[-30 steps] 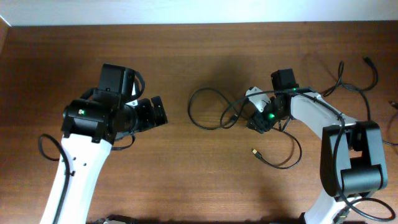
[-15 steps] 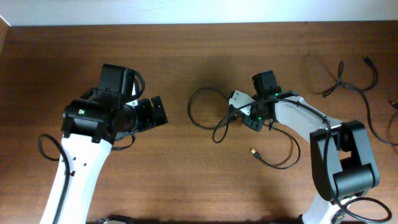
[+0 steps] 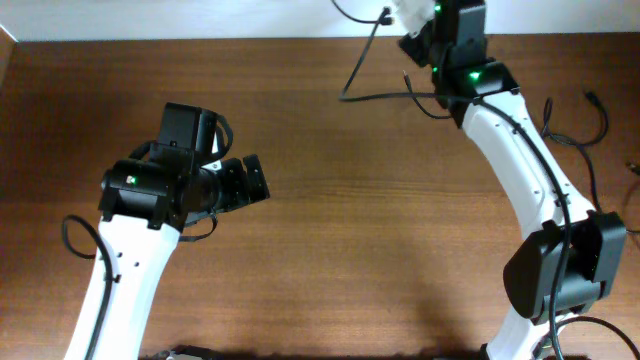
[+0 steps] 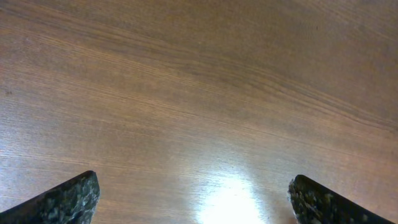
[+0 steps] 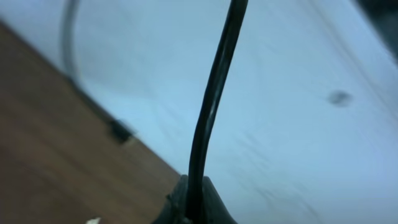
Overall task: Untangle cables
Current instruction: 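Pull the center cable up and right off the table with the right gripper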
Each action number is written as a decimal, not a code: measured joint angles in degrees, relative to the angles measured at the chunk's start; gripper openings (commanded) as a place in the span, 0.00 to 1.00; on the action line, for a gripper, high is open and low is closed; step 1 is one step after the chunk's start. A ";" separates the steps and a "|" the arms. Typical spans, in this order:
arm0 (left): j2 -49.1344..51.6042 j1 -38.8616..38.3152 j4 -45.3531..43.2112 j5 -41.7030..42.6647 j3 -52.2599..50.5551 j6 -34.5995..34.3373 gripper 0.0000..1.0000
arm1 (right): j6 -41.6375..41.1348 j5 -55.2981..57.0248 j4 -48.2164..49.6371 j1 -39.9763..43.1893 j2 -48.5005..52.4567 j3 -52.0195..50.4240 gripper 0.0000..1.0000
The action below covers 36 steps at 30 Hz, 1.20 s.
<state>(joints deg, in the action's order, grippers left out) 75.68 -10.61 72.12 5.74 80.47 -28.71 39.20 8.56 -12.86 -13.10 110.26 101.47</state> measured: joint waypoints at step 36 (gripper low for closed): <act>0.04 0.00 -0.04 0.00 0.00 0.00 0.99 | -60.70 -6.47 -26.18 30.82 7.37 -0.02 0.88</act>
<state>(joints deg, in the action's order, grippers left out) 75.72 -10.61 72.07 5.74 80.47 -28.71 -21.50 2.09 -39.05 17.72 117.62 101.45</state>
